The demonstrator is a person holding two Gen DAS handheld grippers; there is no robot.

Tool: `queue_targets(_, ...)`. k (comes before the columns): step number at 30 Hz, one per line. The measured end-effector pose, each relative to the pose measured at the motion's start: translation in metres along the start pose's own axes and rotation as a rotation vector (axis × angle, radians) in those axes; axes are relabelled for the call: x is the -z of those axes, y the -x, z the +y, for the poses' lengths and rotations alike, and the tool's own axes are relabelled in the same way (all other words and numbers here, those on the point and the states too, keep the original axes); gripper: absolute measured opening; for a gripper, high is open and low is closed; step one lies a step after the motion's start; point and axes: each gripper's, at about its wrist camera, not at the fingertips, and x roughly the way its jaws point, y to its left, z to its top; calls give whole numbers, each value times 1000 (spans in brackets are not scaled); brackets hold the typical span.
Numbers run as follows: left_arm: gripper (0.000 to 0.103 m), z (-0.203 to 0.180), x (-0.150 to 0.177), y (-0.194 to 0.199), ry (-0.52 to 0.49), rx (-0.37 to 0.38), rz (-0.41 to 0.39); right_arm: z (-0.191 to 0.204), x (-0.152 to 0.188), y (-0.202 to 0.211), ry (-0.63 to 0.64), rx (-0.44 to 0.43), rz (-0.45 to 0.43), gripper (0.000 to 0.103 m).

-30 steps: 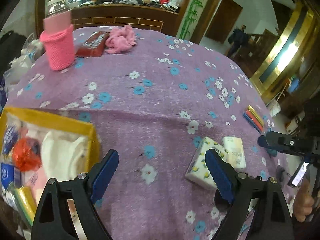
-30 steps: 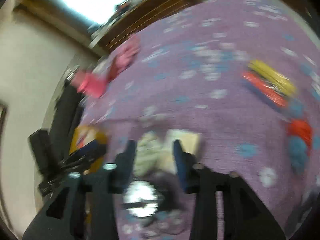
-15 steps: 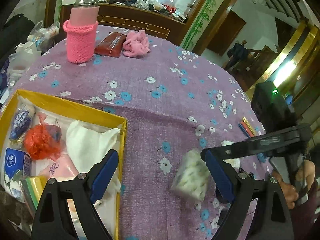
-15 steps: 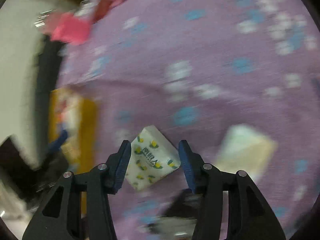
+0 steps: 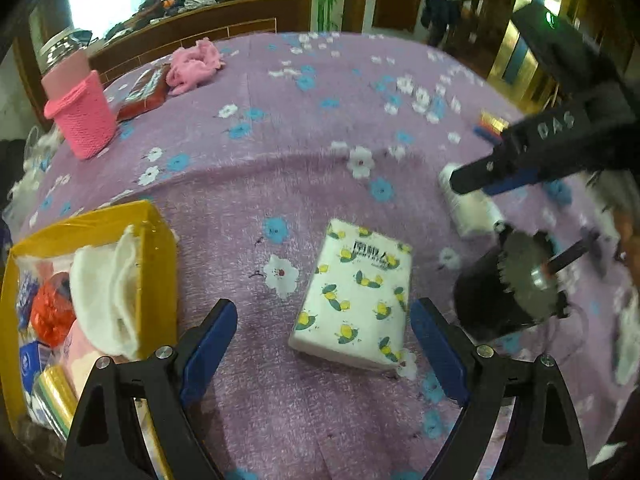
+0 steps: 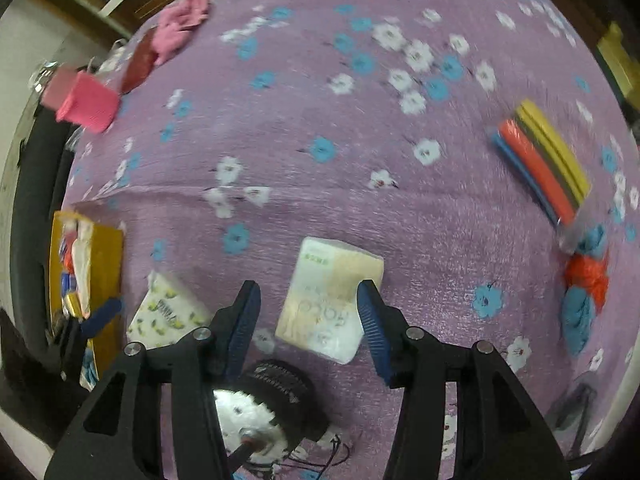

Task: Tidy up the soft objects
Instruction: 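Grasp the white floral tissue pack with the left gripper while the right holds the Face pack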

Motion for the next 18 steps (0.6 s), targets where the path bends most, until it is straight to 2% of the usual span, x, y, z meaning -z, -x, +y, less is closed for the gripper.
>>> queue_targets(4,91,-6,-4,-16,-8,-21,40,3,-1,-2,2,54,-11,49)
queue_targets(8,87,-10,-10,-24,-28,-63,27,6,-2,-5,16,155,-39,49)
queue_targets(10,52,-13,-8,-26,-44,-76,13,1,-2,-8,-5,129,-31,49)
queue_targets(12,51,-14,-6,-24,-43,-42,5,-1,0,-17,-31,85,-8,50)
queue_targets(18,51,-2,-2,-9,14,-25,-28,20,1,-25,40,143,-38,50)
